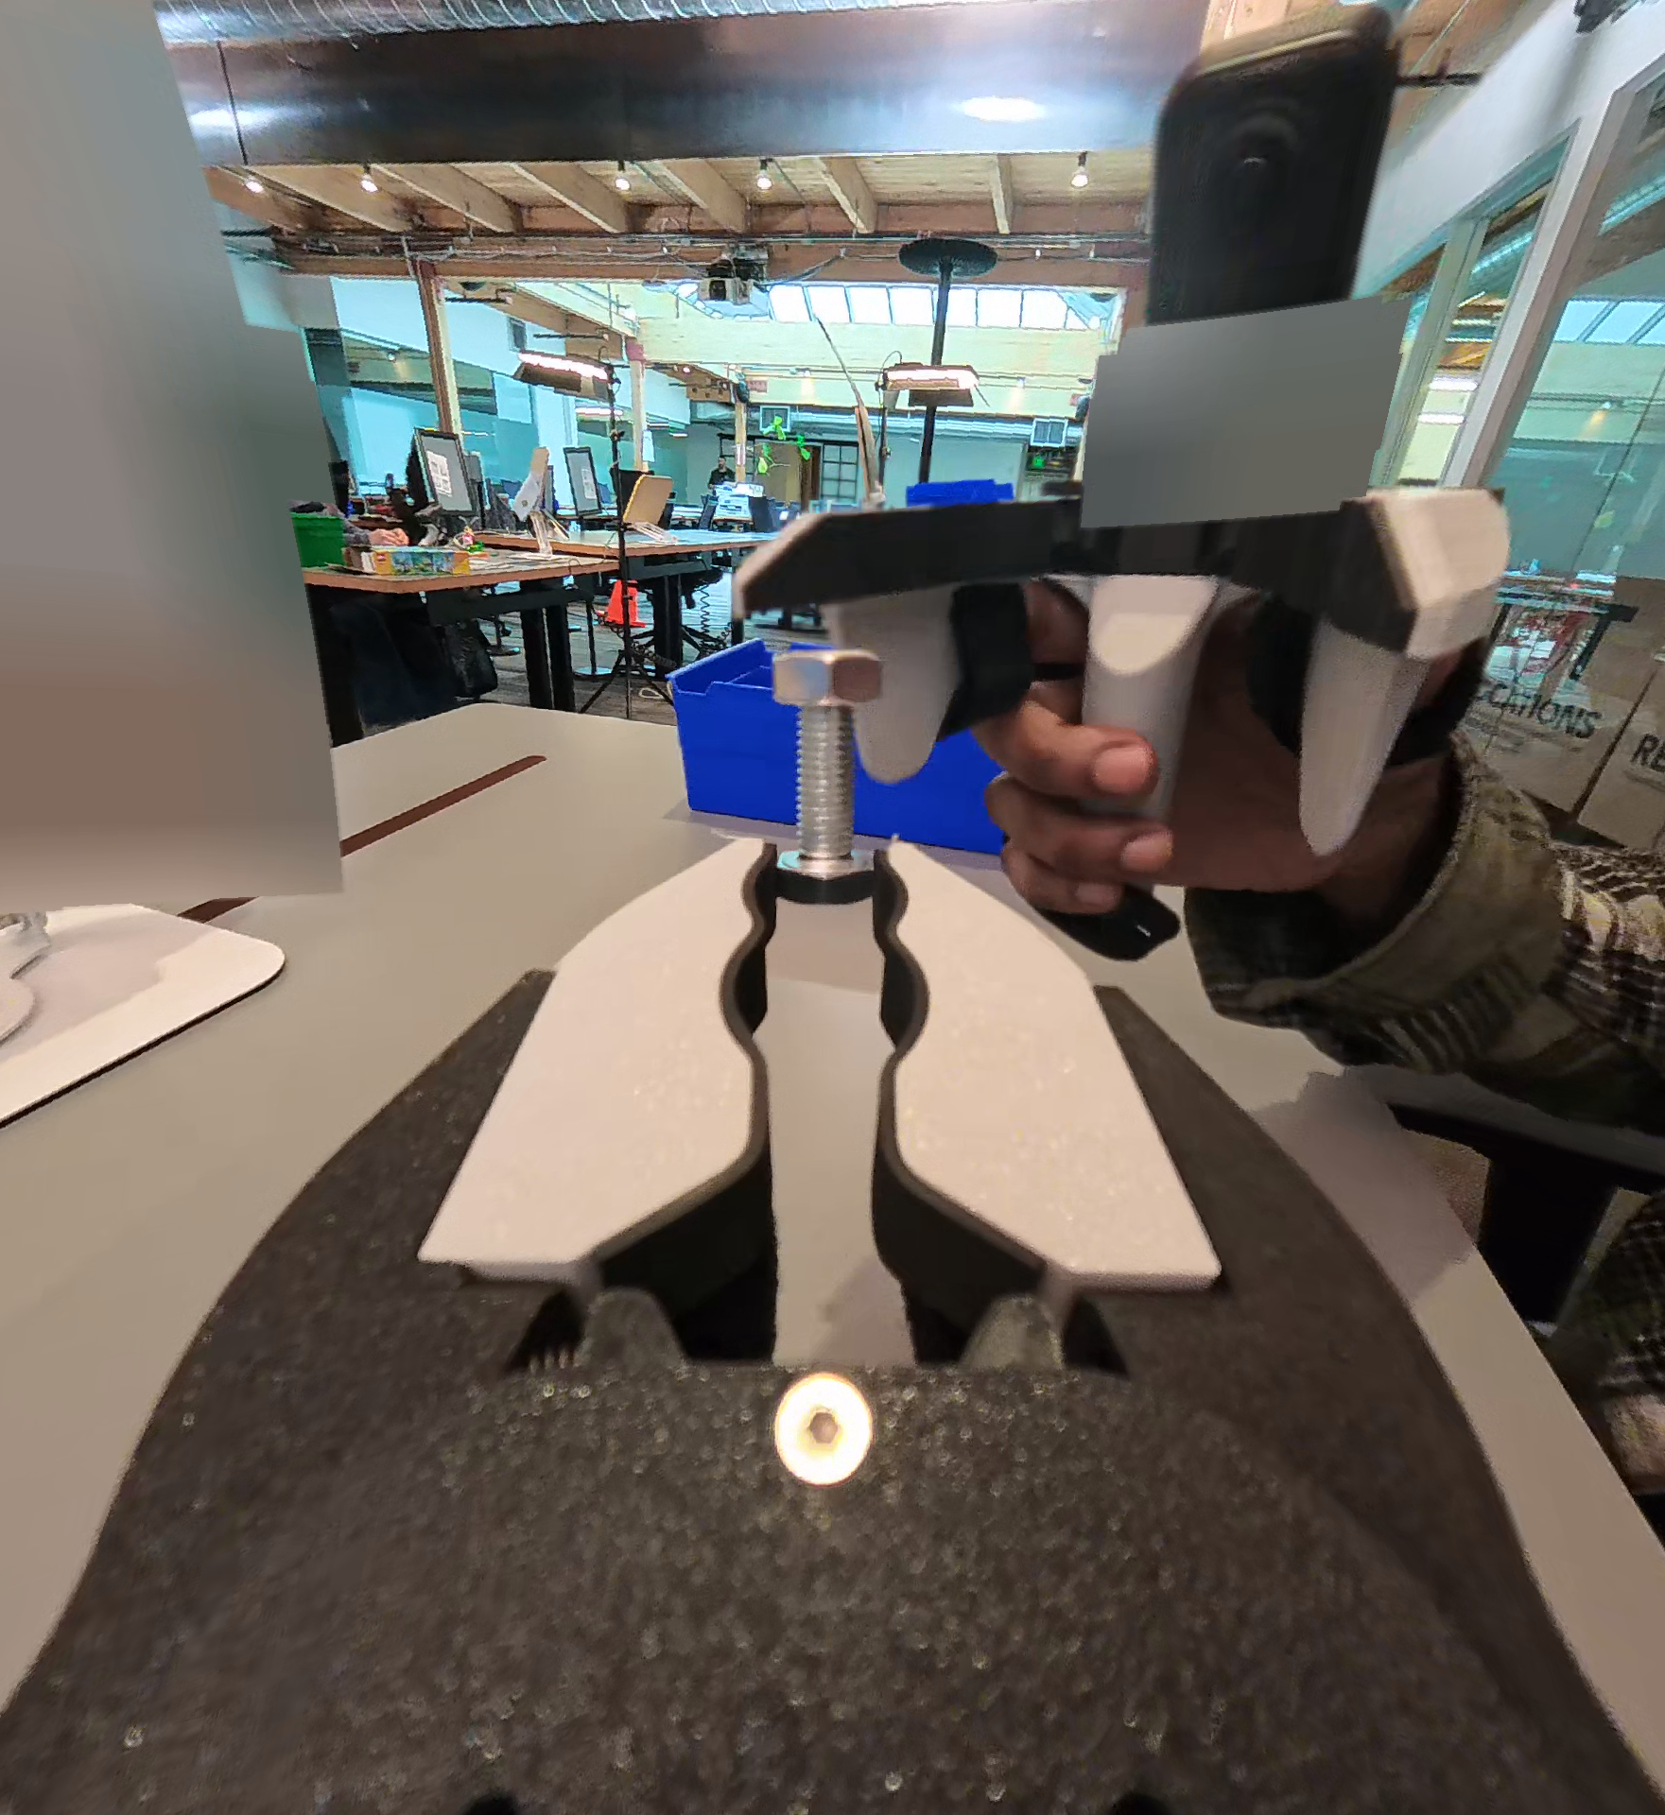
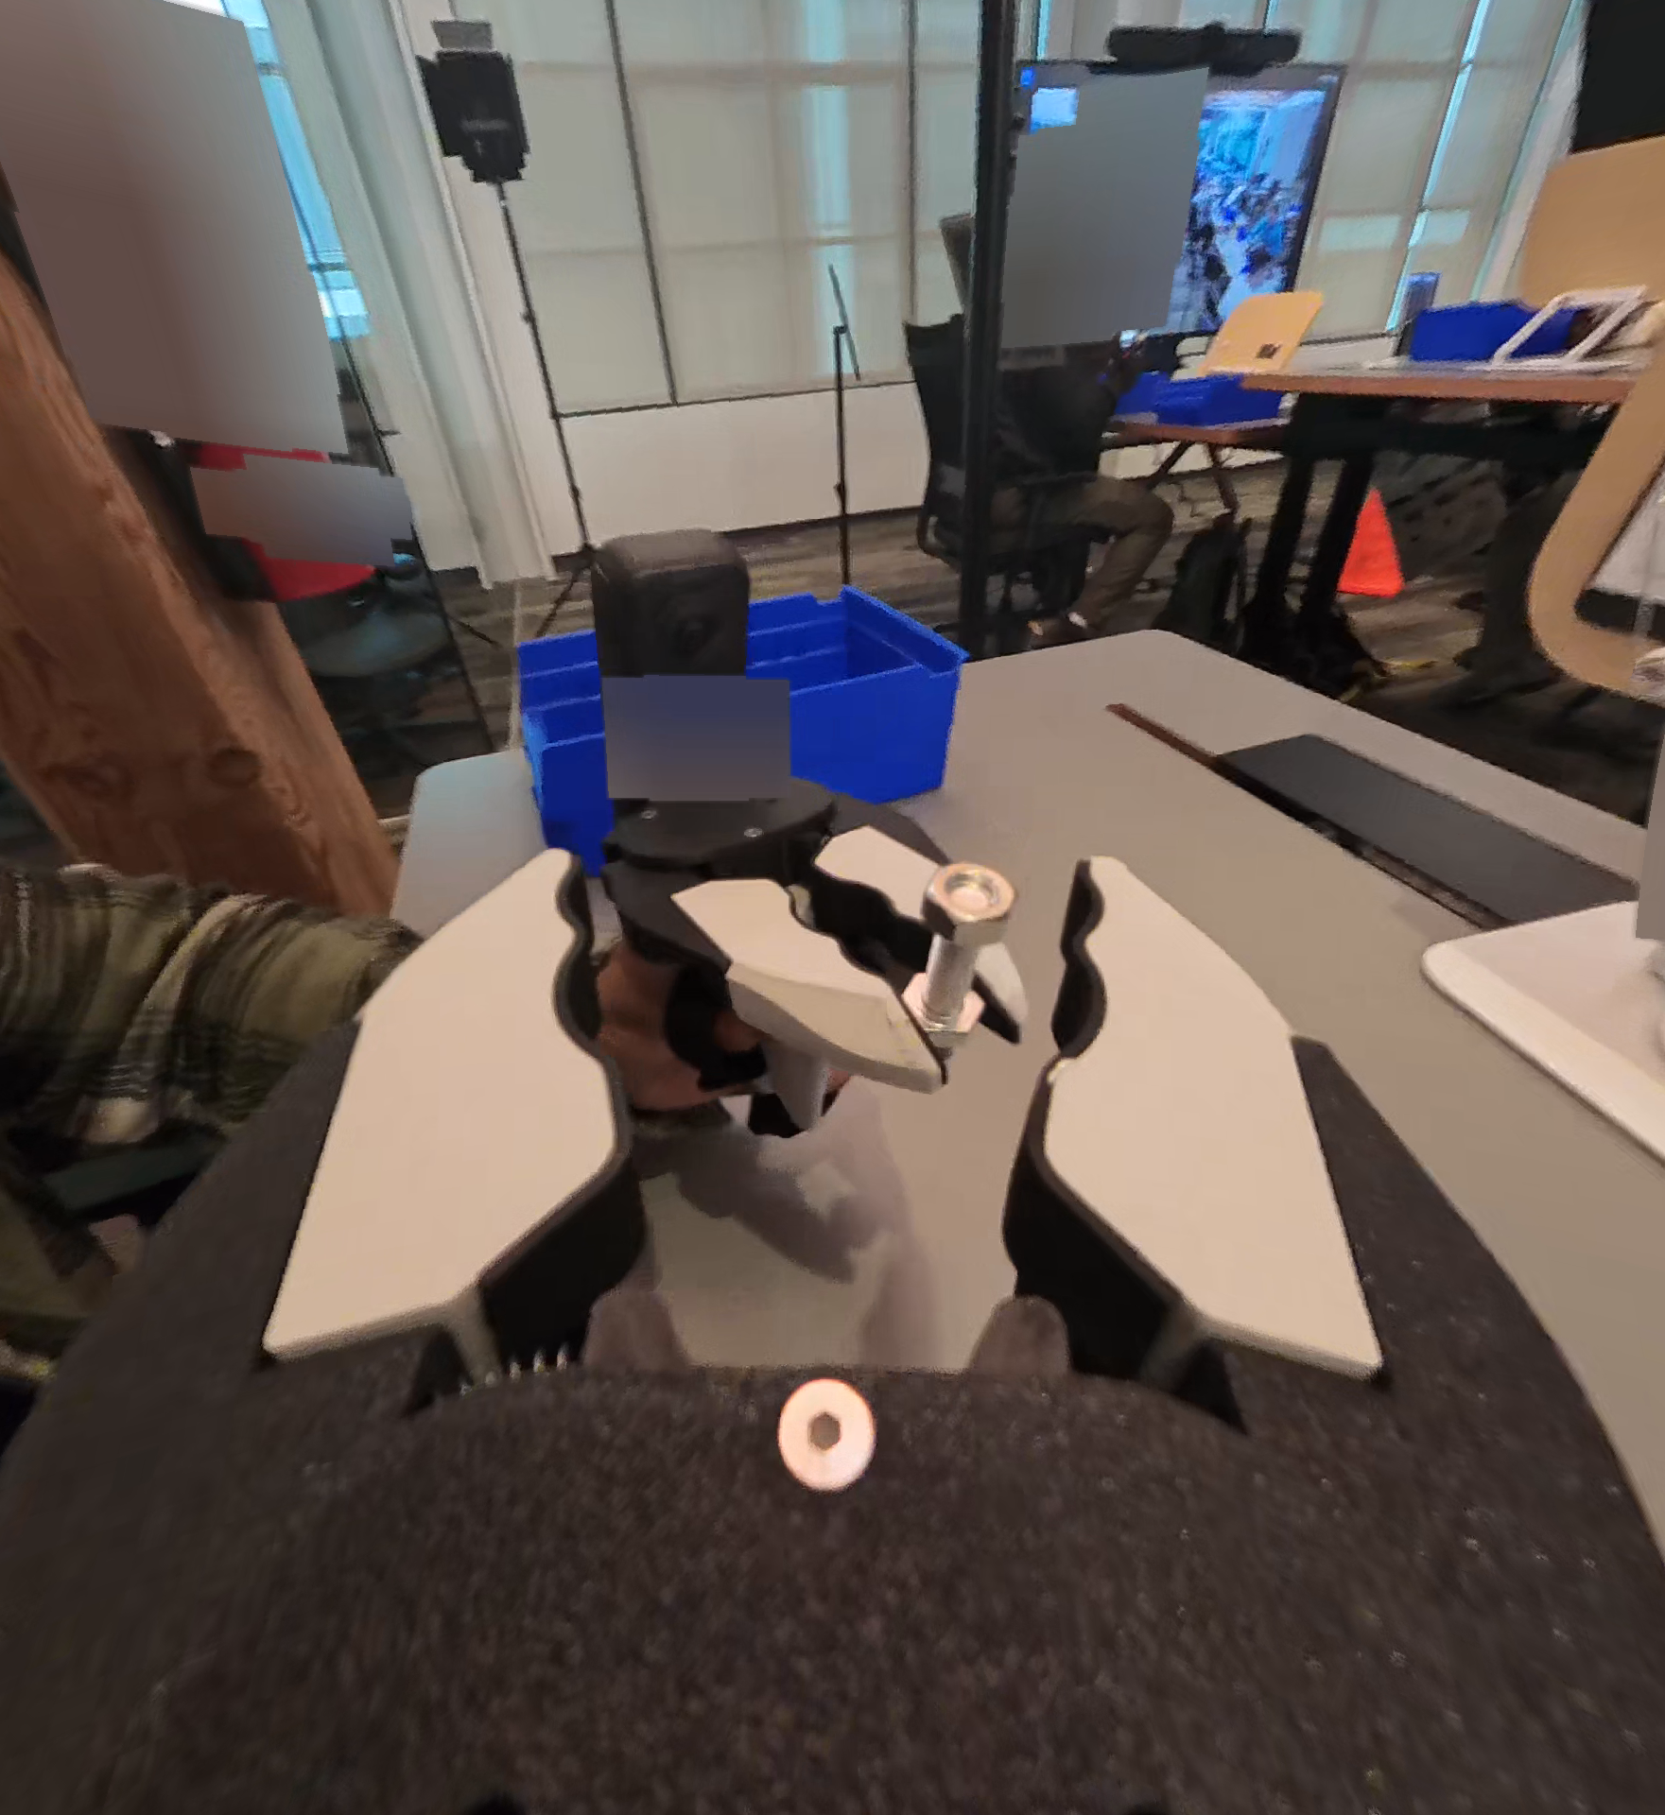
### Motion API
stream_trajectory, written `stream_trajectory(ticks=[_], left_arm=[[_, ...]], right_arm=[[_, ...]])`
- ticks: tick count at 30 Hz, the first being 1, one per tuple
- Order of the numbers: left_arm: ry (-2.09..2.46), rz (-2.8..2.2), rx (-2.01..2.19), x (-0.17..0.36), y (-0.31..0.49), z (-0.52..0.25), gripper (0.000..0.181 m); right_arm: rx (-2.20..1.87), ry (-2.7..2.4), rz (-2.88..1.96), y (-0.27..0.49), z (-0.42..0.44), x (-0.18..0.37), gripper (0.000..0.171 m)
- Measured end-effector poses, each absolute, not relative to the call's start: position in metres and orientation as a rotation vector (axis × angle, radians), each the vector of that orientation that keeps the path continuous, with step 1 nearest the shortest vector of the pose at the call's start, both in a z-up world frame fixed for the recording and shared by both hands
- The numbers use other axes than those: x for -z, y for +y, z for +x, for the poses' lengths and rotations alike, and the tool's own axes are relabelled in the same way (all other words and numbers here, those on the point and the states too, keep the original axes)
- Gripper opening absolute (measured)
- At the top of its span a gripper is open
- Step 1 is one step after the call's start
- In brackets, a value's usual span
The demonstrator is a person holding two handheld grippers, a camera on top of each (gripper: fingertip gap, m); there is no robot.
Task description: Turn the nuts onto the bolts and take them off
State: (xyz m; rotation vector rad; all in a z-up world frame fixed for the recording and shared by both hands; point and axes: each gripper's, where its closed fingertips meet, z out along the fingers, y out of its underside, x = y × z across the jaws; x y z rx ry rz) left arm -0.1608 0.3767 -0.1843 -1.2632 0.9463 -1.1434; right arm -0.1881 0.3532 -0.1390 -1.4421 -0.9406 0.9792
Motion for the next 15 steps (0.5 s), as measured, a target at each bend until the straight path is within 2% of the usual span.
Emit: stream_trajectory(ticks=[3, 4, 7, 11, 13, 14, 15], left_arm=[[0.942, -1.265, 1.133, 0.184, 0.378, -0.162, 0.018], [0.937, -1.271, 1.126, 0.184, 0.380, -0.163, 0.018], [0.924, -1.282, 1.133, 0.185, 0.382, -0.166, 0.018], [0.951, -1.269, 1.144, 0.185, 0.376, -0.160, 0.018], [0.955, -1.270, 1.128, 0.186, 0.376, -0.159, 0.018], [0.951, -1.276, 1.121, 0.186, 0.378, -0.160, 0.018], [0.945, -1.283, 1.116, 0.187, 0.379, -0.162, 0.018]], right_arm=[[-1.024, -0.976, -1.484, 0.339, -0.195, 0.153, 0.097], [-1.014, -0.986, -1.473, 0.331, -0.193, 0.155, 0.089], [-0.941, -0.911, -1.439, 0.332, -0.182, 0.149, 0.088], [-0.911, -0.884, -1.433, 0.353, -0.186, 0.140, 0.096], [-0.982, -0.931, -1.465, 0.345, -0.196, 0.148, 0.095], [-0.993, -0.935, -1.479, 0.339, -0.198, 0.151, 0.103], [-0.969, -0.941, -1.480, 0.333, -0.196, 0.154, 0.102]])
